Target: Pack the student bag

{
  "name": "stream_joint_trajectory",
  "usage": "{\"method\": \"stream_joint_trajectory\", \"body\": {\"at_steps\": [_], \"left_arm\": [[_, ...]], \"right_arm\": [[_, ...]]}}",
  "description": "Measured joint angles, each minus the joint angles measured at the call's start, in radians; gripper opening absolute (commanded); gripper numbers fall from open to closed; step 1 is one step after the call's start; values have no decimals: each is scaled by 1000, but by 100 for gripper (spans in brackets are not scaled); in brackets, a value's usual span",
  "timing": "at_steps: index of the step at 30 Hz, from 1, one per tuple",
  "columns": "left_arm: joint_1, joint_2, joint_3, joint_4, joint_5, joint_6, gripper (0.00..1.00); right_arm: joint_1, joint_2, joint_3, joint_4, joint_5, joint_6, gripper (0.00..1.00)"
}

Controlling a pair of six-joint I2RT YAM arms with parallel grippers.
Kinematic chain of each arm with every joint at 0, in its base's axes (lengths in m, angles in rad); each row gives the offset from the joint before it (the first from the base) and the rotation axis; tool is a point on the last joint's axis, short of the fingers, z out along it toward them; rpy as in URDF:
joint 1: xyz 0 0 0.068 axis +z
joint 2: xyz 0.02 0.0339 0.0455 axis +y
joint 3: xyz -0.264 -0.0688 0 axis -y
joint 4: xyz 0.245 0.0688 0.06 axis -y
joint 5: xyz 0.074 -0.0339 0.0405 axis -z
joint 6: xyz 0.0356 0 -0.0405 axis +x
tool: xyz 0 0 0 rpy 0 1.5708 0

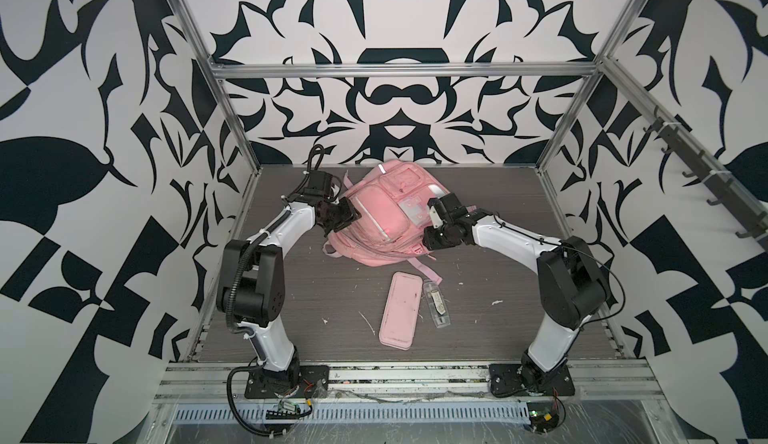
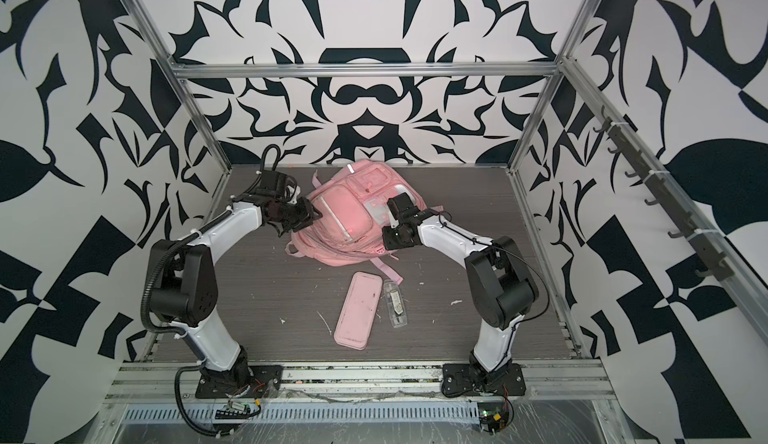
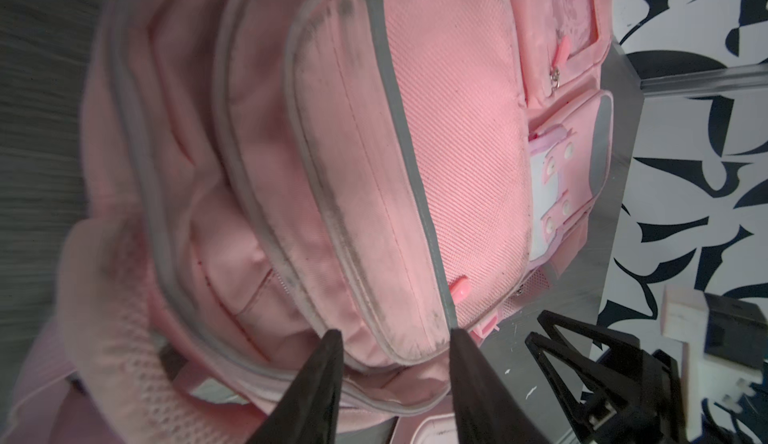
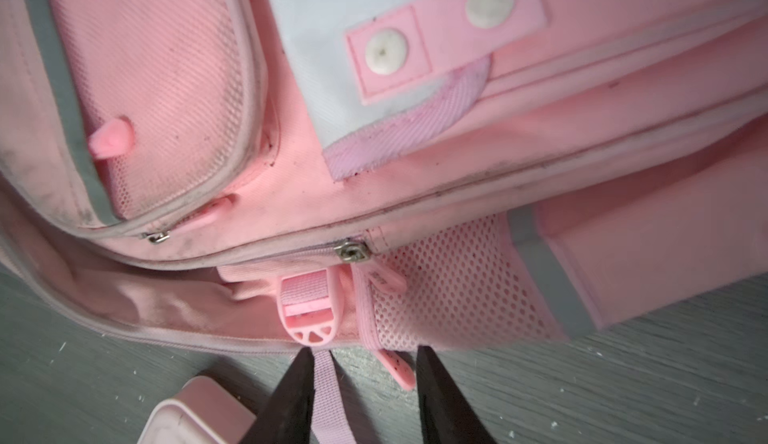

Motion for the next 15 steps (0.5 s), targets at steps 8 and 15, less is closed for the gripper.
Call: {"method": "stream_joint_trajectory", "body": {"at_steps": [8,15], "left_arm": [[-13,34,-57,42,20,-11,43],[-13,34,-139,81,32,-14,43]], "right_arm": [[0,16,2,2,21,-12,38],[0,84,25,6,24,-25,42]]}}
